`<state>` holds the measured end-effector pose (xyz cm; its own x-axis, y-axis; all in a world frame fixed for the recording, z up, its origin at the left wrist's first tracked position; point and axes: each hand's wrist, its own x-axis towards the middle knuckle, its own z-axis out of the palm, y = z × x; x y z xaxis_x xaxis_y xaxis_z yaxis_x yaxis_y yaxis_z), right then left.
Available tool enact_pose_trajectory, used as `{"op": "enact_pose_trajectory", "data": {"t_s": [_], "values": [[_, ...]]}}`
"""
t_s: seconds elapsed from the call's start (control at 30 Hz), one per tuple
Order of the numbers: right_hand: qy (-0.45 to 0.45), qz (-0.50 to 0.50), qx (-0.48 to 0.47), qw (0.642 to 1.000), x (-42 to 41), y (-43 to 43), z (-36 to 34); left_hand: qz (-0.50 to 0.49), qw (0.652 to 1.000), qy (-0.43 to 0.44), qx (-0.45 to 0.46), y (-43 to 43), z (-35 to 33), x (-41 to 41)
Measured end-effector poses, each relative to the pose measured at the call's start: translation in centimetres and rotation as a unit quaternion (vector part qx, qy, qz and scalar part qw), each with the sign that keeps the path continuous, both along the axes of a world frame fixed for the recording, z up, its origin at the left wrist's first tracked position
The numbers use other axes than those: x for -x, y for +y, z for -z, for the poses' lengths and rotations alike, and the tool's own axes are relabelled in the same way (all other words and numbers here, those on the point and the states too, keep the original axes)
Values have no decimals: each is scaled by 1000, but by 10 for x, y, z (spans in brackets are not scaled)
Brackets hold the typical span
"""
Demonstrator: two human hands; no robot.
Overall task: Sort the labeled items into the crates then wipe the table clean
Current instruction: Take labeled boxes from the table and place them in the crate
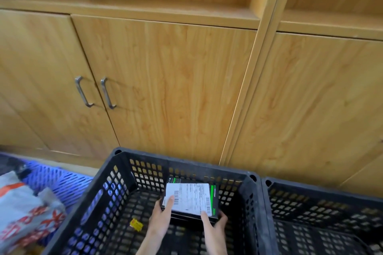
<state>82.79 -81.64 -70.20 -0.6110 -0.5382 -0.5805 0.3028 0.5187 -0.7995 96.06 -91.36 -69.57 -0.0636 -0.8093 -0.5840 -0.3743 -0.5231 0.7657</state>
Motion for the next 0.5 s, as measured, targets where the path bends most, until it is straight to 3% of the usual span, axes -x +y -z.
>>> {"op": "enact_pose_trajectory", "data": {"t_s": [0.17, 0.27, 0.4, 0.5], "values": [[-2, -18, -27, 999, -1, -1, -2, -6, 1000, 10, -5, -3, 0, -5], [-3, 4, 4, 1000, 11, -4, -4, 11, 1000, 9, 16, -9, -11, -2], [28, -16, 35, 999, 32, 0, -28, 12, 996, -31, 84, -3, -37, -5], [47, -50, 25, 997, 28, 15, -67, 6, 995, -60, 82, 21, -79, -17]]}}
